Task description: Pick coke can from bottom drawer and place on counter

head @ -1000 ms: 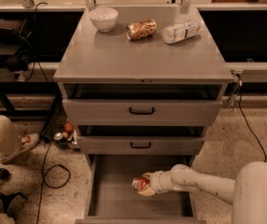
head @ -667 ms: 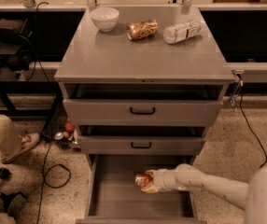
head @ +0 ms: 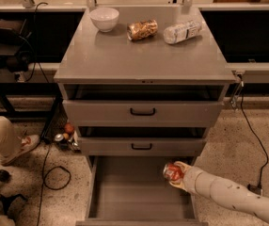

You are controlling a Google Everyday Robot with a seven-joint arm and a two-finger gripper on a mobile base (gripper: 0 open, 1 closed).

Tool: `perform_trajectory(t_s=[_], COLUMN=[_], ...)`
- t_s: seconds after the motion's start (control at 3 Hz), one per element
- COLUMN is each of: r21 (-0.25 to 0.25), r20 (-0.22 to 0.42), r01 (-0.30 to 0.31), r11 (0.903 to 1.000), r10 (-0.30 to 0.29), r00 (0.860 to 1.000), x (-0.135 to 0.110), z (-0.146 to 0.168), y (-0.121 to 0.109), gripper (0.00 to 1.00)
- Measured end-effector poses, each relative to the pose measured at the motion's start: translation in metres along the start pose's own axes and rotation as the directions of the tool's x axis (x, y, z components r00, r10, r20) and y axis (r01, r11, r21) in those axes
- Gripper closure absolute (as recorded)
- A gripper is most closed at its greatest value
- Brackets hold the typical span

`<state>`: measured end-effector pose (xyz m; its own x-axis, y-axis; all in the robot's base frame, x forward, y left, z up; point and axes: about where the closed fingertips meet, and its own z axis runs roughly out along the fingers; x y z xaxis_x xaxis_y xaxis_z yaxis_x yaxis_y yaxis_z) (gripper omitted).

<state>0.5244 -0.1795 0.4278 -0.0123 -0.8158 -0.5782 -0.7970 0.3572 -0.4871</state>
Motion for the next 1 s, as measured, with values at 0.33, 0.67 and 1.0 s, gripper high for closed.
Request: perform_trajectory(t_s=[0.33,0.67,1.0], r21=[0.028,0.059,0.059], r20=[-0.019,-0.038,-0.038], r01=[0.103,0.146,0.146], r11=[0.9943,0.9876,0.9876], r10=[-0.102,-0.143,-0.144], r00=[0.995,0.989,0.989], x=[-0.035,-0.047,-0.047], z=[-0.068,-0.092,-0.092], y=[-0.001,-0.017,-0.017], gripper=[1.00,1.00,1.00])
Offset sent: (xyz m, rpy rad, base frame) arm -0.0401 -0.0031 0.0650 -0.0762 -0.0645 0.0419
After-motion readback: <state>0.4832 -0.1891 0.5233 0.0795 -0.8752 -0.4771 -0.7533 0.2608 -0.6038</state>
